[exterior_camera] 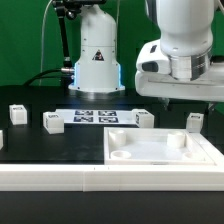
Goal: Assemble one leg
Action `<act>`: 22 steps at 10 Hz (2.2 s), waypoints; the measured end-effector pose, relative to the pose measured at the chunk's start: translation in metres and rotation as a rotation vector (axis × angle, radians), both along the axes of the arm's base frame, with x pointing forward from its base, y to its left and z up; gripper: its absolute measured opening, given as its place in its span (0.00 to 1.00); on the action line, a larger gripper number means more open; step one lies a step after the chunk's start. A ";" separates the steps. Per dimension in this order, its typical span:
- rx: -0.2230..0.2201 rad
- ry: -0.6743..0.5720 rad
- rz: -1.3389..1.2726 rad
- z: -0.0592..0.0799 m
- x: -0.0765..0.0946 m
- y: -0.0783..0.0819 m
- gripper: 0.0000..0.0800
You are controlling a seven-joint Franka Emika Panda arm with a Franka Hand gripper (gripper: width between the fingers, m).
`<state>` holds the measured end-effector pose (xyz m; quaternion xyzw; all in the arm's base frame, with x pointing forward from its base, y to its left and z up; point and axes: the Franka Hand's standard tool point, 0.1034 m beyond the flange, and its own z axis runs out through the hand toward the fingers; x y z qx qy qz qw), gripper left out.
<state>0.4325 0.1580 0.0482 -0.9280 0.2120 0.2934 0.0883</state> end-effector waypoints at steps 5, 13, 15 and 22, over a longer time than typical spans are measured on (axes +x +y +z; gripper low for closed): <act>0.082 0.246 0.018 -0.015 -0.023 0.004 0.81; 0.089 0.277 0.055 -0.037 -0.036 0.032 0.81; 0.077 0.277 0.059 -0.041 -0.041 0.036 0.81; 0.075 0.277 0.057 -0.041 -0.041 0.036 0.36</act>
Offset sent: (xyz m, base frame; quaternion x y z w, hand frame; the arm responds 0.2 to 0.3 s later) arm -0.0227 0.0257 -0.0068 0.0092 -0.1168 0.0067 0.9931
